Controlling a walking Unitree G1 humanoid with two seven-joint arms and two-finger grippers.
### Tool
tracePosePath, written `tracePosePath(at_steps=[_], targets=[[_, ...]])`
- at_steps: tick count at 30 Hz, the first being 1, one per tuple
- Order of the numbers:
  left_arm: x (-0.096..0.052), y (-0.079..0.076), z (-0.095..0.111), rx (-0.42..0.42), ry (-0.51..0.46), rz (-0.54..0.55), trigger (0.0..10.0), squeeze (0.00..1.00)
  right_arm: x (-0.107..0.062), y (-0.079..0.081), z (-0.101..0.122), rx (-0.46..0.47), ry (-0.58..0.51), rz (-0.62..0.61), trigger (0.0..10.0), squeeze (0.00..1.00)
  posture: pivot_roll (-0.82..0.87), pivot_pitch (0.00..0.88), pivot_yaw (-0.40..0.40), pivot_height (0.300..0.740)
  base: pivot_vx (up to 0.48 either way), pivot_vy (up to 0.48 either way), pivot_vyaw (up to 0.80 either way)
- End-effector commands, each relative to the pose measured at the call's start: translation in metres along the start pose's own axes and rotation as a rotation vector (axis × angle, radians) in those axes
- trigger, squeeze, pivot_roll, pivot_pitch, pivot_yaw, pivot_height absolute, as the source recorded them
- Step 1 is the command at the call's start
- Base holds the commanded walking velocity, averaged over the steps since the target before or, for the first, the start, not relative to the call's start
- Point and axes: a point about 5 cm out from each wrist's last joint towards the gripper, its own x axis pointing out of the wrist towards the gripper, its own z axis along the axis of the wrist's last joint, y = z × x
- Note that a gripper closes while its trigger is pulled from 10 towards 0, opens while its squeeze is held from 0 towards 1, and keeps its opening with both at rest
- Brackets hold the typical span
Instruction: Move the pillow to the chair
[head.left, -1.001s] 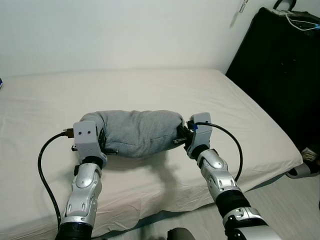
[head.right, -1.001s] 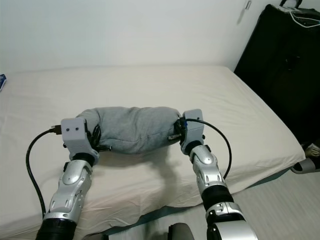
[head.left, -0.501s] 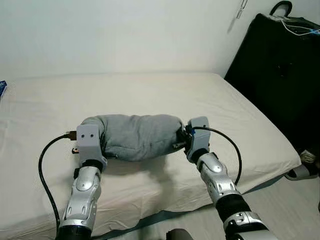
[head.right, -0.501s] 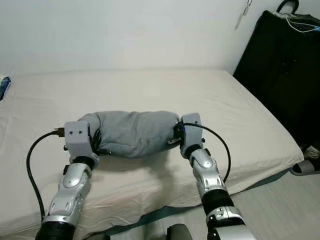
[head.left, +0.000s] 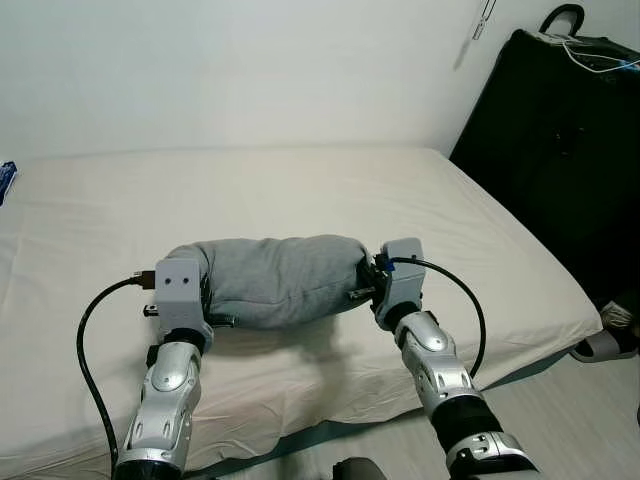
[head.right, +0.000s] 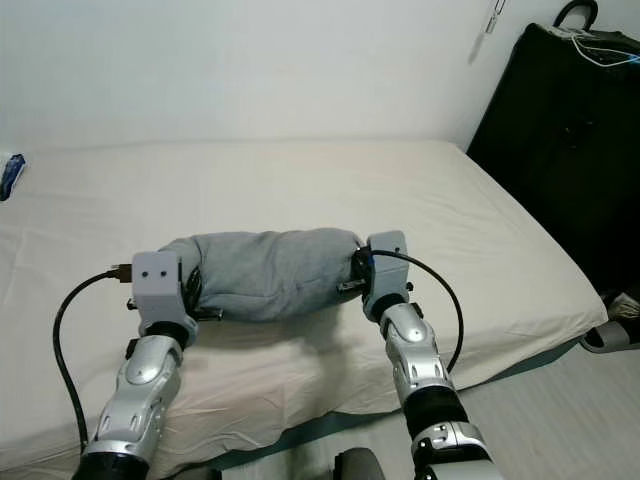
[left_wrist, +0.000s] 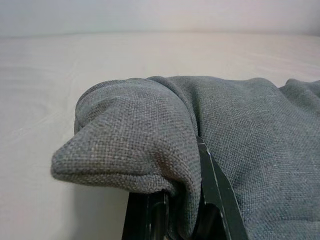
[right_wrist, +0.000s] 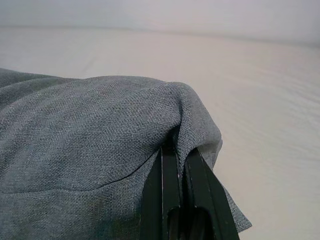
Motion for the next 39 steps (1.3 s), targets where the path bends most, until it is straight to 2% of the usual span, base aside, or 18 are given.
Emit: tracePosePath(at_steps=[1,6,14,27,39], targets=[[-0.0007,-0.0144,0.0061,0.023,-0.025,-0.062,10.0,0.0,0.0021,0.0071,0.0071,0.001,-0.028,0.04,10.0,0.0,0.04,0.012,-0.148,0.63,0.0,0.0,0.0],[-0.0013,-0.0131,0.0054,0.027,-0.024,-0.065,10.0,0.0,0.0009,0.0077,0.0082,0.004,-0.031,0.056,10.0,0.0,0.04,0.014,-0.148,0.63,0.0,0.0,0.0],[-0.0013,-0.0128,0.0054,0.029,-0.023,-0.066,10.0,0.0,0.0008,0.0069,0.009,-0.005,-0.026,0.057,10.0,0.0,0.03,0.015,-0.148,0.655,0.0,0.0,0.0],[-0.0032,-0.0126,0.0041,0.026,-0.018,-0.062,10.0,0.0,-0.0013,0.0016,0.007,-0.021,-0.02,0.011,10.0,0.0,0.04,0.002,-0.149,0.655,0.0,0.0,0.0],[-0.0026,-0.0118,0.0042,0.026,-0.024,-0.061,10.0,0.0,-0.0023,-0.0002,0.0108,0.003,-0.037,0.036,10.0,0.0,0.04,0.0,-0.153,0.665,0.0,0.0,0.0]])
